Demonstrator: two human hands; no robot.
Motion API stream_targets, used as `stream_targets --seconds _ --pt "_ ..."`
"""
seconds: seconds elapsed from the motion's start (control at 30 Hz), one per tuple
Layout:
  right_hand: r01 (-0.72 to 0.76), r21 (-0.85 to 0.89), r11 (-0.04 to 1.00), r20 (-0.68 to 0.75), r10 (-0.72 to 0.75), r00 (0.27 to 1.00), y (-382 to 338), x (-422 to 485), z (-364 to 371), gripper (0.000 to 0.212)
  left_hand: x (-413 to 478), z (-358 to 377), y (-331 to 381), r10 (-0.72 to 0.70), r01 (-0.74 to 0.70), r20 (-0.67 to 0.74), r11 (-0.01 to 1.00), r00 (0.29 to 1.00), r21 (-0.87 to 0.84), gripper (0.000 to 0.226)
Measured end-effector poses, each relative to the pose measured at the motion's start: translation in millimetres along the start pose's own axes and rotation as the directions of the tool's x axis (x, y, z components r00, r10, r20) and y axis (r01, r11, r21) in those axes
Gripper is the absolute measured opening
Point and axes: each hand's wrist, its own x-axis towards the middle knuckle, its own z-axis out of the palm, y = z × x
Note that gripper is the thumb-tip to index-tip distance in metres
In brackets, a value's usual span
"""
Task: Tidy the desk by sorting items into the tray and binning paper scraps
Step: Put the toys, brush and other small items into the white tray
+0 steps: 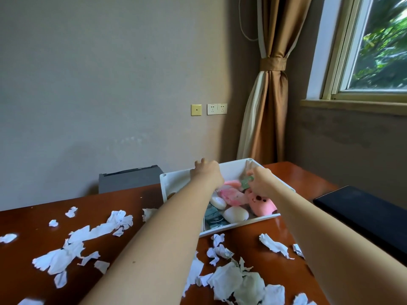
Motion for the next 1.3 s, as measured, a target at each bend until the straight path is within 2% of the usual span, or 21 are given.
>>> stream_targets --seconds 0.1,0.27,0.53,0.67,1.07,1.17,1.3 --pt "-0.003 -0.007 1.000 -0.054 0.002 0.999 -8 -9 -9 0.042 -13 -12 -8 0.084 -0.083 -0.017 0.995 0.996 0.058 0.040" --pt "0.136 0.060 0.989 -0.131 -0.128 0.983 -25 -36 -16 0.034 -45 -36 -28 0.187 -0.185 -0.010 0.977 0.982 0.103 0.041" --pt "0.360 0.061 0.931 -0.103 -0.352 0.930 -79 -96 -28 0.028 -116 -83 -73 0.258 -0.257 0.011 0.955 0.966 0.149 0.045" --pt "0.424 0.069 0.903 -0.075 -0.419 0.905 -111 -127 -25 0.027 -158 -99 -102 0.256 -0.255 0.018 0.953 0.967 0.161 0.048" --pt "0.547 0.045 0.836 0.181 -0.546 0.818 -200 -213 43 0.027 -279 -107 -218 0.036 -0.044 0.053 0.986 0.998 0.163 0.042" --pt "0.574 0.041 0.818 0.266 -0.562 0.783 -220 -231 63 0.029 -303 -100 -248 -0.056 0.049 0.033 0.983 0.998 0.177 0.042" --pt "0.575 0.091 0.813 0.319 -0.571 0.756 -244 -246 95 0.033 -327 -92 -294 -0.235 0.246 -0.078 0.952 0.969 0.184 0.047"
